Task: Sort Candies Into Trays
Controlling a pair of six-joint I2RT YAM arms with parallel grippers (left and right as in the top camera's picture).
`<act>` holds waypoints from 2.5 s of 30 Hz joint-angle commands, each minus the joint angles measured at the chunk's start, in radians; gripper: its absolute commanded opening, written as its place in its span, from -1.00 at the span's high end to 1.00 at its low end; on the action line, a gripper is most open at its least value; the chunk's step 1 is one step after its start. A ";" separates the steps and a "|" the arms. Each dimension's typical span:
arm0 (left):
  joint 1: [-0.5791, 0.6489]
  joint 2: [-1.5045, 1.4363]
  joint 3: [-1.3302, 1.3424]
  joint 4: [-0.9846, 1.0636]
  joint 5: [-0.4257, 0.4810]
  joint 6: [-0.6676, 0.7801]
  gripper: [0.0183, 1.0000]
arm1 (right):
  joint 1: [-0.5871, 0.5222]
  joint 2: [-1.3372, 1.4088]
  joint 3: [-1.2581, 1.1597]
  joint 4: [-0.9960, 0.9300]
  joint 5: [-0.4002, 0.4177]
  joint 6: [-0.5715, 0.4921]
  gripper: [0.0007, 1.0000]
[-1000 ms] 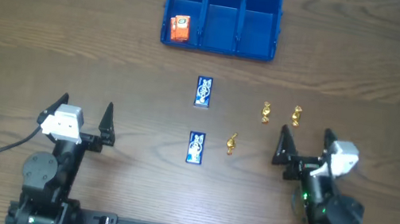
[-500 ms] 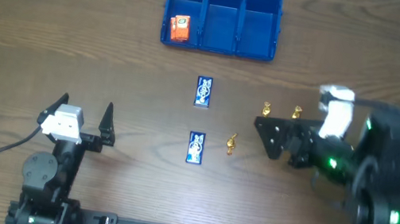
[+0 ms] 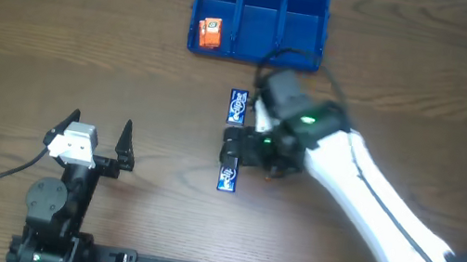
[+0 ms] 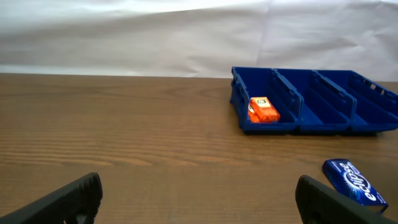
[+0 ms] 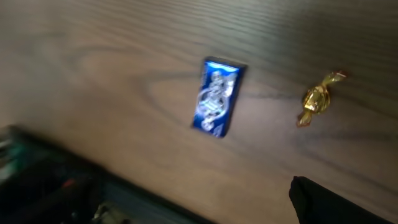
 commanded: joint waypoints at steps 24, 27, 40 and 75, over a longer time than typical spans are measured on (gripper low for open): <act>0.007 -0.004 -0.015 -0.040 0.017 0.014 -0.99 | 0.204 0.396 0.016 0.174 0.271 0.283 -0.82; 0.007 -0.004 -0.015 -0.040 0.017 0.015 -0.99 | 0.204 0.396 0.016 0.176 0.274 0.283 -0.59; 0.007 -0.004 -0.015 -0.040 0.017 0.014 -0.99 | 0.204 0.396 0.015 0.189 0.279 0.291 0.63; 0.007 -0.004 -0.015 -0.040 0.017 0.014 -1.00 | -0.138 0.668 0.937 0.212 0.629 -0.093 0.77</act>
